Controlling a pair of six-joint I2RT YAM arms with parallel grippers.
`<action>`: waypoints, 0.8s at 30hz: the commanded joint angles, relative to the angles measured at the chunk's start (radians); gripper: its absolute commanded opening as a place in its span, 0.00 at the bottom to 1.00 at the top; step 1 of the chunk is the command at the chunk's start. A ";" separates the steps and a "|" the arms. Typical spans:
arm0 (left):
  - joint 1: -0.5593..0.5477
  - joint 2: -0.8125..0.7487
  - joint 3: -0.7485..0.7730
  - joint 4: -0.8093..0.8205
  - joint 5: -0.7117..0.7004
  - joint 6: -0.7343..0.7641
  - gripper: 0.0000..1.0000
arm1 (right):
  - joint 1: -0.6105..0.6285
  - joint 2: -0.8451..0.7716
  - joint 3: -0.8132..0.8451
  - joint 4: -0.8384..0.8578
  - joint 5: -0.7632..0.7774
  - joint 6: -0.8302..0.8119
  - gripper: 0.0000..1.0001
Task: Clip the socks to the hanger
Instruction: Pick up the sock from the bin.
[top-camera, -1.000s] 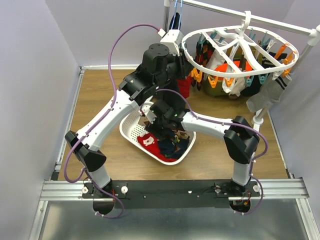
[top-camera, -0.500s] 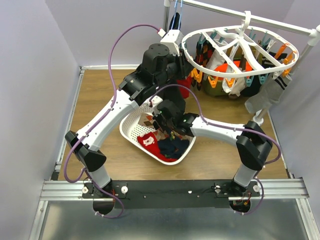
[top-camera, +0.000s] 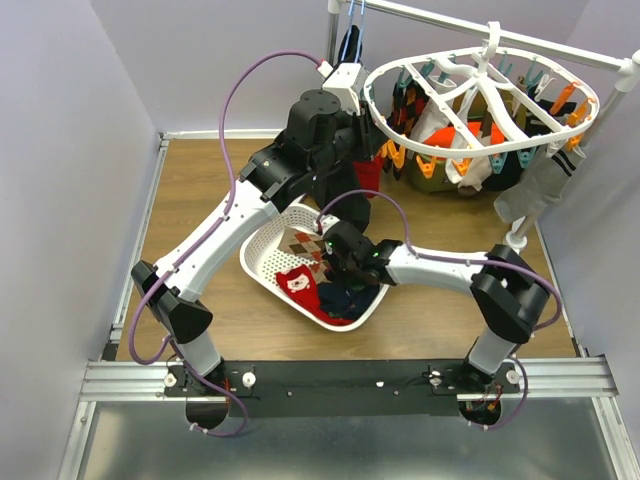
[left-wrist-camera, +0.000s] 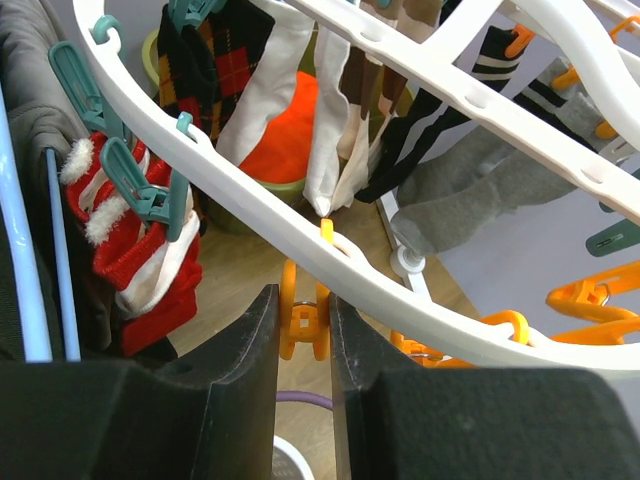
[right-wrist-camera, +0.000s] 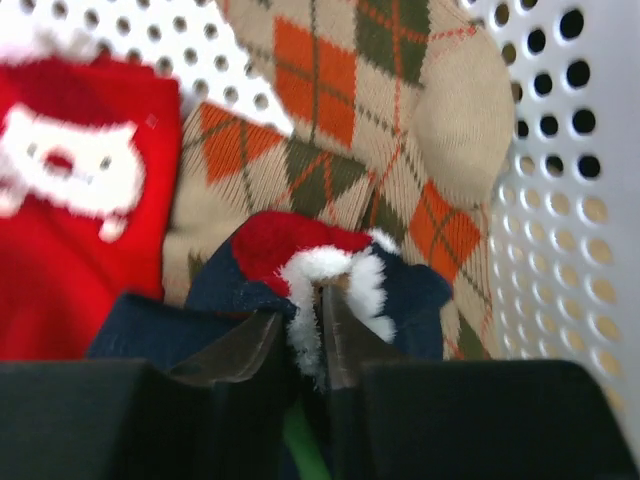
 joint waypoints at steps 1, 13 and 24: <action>-0.006 -0.010 -0.016 -0.026 0.015 0.004 0.00 | 0.004 -0.102 -0.002 -0.245 -0.133 -0.028 0.36; -0.006 -0.009 -0.008 -0.033 0.021 0.005 0.00 | 0.004 -0.019 0.332 -0.638 -0.365 -0.304 0.63; -0.008 -0.015 -0.019 -0.033 0.021 -0.001 0.00 | -0.029 0.070 0.378 -0.594 -0.294 -0.344 0.60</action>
